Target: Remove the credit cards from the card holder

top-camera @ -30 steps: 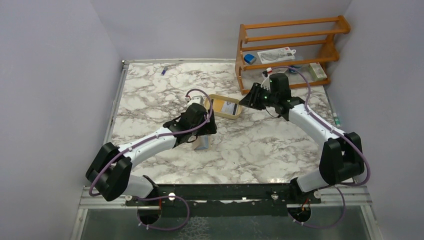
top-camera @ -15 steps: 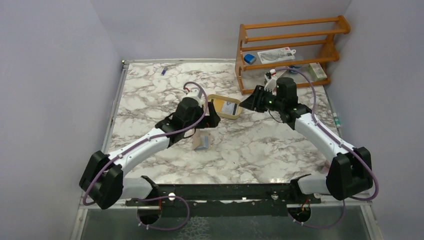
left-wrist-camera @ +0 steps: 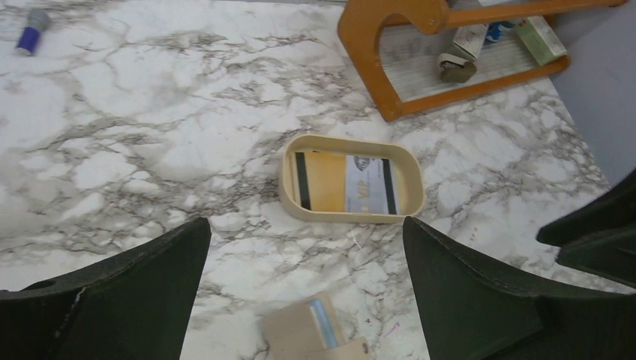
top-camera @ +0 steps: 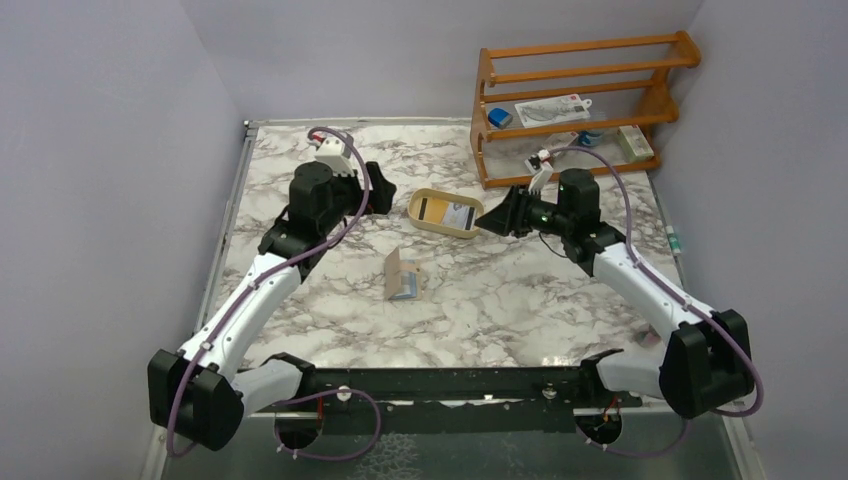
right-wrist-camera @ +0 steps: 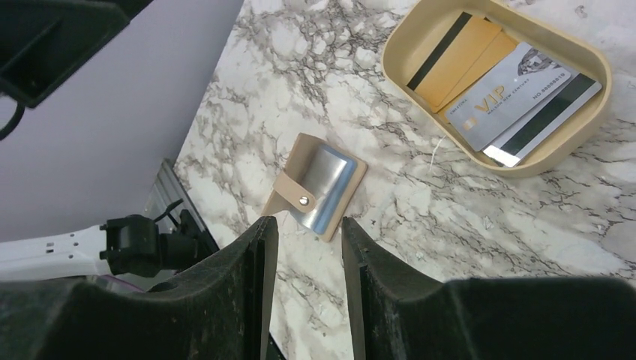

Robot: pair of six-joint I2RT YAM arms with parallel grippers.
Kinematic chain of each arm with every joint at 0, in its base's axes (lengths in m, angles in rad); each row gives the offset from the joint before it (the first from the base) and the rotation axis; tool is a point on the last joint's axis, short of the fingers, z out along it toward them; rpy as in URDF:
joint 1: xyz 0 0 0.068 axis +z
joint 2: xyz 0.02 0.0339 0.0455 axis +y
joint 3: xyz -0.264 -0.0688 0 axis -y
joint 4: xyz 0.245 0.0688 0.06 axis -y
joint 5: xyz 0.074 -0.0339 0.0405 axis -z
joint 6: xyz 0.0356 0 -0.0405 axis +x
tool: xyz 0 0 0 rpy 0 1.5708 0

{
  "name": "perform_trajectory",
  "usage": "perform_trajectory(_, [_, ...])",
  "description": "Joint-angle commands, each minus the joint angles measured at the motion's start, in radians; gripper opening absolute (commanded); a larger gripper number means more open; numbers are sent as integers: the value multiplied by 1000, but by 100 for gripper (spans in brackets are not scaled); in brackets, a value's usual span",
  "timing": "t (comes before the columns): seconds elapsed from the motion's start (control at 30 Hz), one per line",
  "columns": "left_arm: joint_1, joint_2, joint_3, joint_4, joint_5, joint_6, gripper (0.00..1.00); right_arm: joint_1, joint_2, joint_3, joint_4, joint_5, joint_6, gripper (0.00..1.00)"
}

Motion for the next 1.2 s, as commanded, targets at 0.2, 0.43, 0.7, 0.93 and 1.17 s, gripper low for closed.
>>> perform_trajectory(0.2, [154, -37, -10, 10, 107, 26, 99, -5, -116, -70, 7, 131, -72, 42])
perform_trajectory(0.43, [175, -46, -18, -16, 114, 32, 99, -5, -134, -91, 14, 137, -83, 42])
perform_trajectory(0.7, [184, -53, -19, -21, 121, 32, 99, -4, -174, -108, 8, 213, -77, 99])
perform_trajectory(0.93, [188, -61, -22, -27, 128, 35, 99, -5, -173, -101, -2, 235, -75, 100])
perform_trajectory(1.17, [193, -71, -22, -35, 123, 33, 99, -5, -159, -96, -7, 225, -79, 100])
